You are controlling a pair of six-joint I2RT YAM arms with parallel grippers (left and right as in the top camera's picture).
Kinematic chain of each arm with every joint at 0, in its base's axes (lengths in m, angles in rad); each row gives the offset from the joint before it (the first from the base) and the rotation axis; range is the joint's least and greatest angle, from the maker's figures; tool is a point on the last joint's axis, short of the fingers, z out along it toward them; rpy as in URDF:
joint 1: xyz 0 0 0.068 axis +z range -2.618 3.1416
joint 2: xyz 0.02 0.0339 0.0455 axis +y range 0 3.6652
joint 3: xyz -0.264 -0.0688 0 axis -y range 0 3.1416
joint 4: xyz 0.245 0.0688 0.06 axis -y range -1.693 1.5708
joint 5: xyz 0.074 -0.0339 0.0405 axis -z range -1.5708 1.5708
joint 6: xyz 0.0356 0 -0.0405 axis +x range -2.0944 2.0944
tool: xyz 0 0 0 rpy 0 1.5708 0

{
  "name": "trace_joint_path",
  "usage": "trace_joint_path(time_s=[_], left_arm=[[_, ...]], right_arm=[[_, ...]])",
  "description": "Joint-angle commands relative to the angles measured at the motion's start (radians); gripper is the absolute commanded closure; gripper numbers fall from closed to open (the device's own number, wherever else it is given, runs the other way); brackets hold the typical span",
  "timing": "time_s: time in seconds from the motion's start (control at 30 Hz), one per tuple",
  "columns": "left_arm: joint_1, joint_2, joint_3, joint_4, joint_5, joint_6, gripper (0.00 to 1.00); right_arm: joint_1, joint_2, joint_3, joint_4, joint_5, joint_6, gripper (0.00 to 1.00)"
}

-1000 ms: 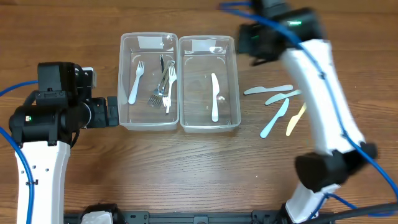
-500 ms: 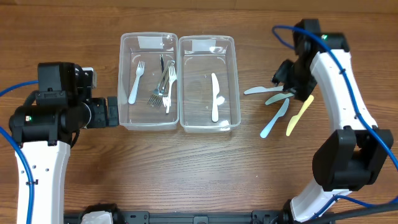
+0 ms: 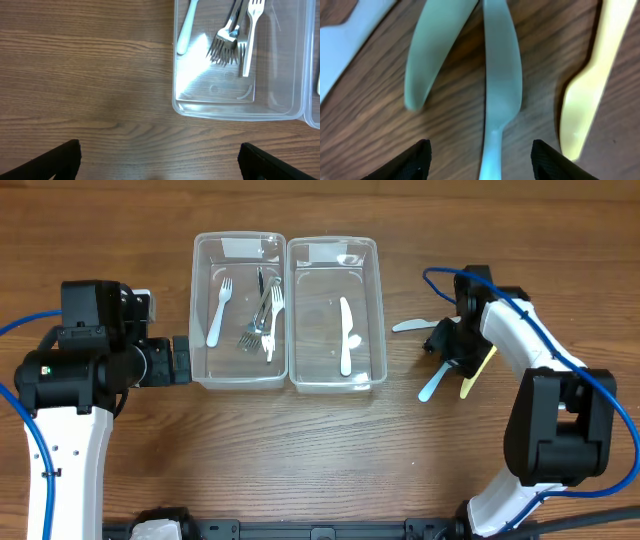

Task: Pack container
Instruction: 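Move the right gripper to the light blue knife and grasp it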

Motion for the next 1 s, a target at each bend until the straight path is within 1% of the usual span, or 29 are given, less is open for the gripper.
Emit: trace_joint_path(time_s=[0.0,0.2,0.33,0.5,0.57,0.6,0.63,0.73,0.8,0.97], left_arm=[[0.001,-0.001,-0.003,-0.005,0.018,0.020,0.00],[0.001,-0.001,-0.003,-0.007,0.018,0.020,0.00],[0.001,-0.001,-0.003,-0.011,0.018,0.020,0.00],[0.001,-0.001,-0.003,-0.011,0.018,0.021,0.00],[0.001,-0.001,-0.003,-0.011,0.018,0.021,0.00],[0.001,-0.001,-0.003,-0.011,0.018,0.021,0.00],[0.001,-0.001,-0.003,-0.011,0.018,0.020,0.00],[0.001,-0.001,-0.003,-0.013,0.018,0.021,0.00],[0.001,-0.001,-0.003,-0.013,0.018,0.021,0.00],[0.001,-0.001,-0.003,-0.013,0.018,0.021,0.00]], right_arm=[[-0.007,0.003,-0.034,0.048,-0.009,0.000,0.34],[-0.007,0.067,-0.036,0.057,-0.010,0.000,0.34],[-0.007,0.109,-0.036,0.048,-0.016,0.000,0.30],[-0.007,0.114,-0.036,0.037,-0.016,0.000,0.31],[-0.007,0.114,-0.036,0.035,-0.016,0.000,0.42],[-0.007,0.114,-0.036,0.035,-0.016,0.000,0.51],[-0.007,0.114,-0.036,0.035,-0.016,0.000,0.56],[-0.007,0.114,-0.036,0.035,-0.016,0.000,0.71],[-0.007,0.114,-0.036,0.035,-0.016,0.000,0.77],[-0.007,0.114,-0.036,0.035,-0.016,0.000,0.87]])
